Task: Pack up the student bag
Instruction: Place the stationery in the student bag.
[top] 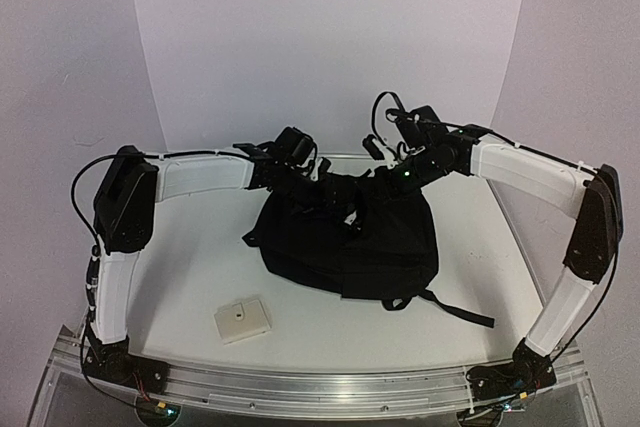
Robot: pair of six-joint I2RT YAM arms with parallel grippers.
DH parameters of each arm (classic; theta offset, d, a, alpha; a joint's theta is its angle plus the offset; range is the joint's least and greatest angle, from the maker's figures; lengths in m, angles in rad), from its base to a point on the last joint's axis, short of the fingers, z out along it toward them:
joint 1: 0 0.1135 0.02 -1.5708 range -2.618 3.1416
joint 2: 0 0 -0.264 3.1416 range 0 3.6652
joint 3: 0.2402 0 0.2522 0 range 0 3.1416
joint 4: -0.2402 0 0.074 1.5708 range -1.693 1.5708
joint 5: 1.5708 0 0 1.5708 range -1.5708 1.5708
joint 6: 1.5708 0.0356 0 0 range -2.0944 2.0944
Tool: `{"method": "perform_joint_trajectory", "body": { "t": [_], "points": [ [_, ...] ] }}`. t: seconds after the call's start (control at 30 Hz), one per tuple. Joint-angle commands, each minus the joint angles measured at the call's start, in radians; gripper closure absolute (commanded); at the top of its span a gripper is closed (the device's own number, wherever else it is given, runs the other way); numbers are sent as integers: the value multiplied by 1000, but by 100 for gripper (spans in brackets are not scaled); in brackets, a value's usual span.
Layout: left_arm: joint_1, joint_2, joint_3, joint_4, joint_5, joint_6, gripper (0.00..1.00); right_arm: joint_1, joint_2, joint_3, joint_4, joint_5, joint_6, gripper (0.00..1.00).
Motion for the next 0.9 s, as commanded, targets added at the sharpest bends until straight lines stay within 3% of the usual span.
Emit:
{"method": "perform_joint_trajectory", "body": {
  "t": [0.0, 0.2, 0.47, 0.57, 0.7, 0.87],
  "points": [
    [-34, -31, 4, 19, 30, 9, 70, 3, 6, 51, 2, -55, 11, 100],
    [-59, 8, 66, 90, 66, -23, 89, 4, 21, 61, 3, -84, 24, 100],
    [-80, 49, 75, 201, 134, -85, 94, 4, 37, 81, 3, -96, 34, 100],
    [-81, 3, 17, 222, 128, -80, 88, 3, 33, 79, 3, -89, 32, 100],
    [-81, -68, -36, 124, 51, -20, 66, -4, 25, 73, 2, -86, 29, 100],
    [-80, -145, -144, 69, -6, 19, 62, -6, 15, 65, 2, -87, 24, 100]
  ]
}}
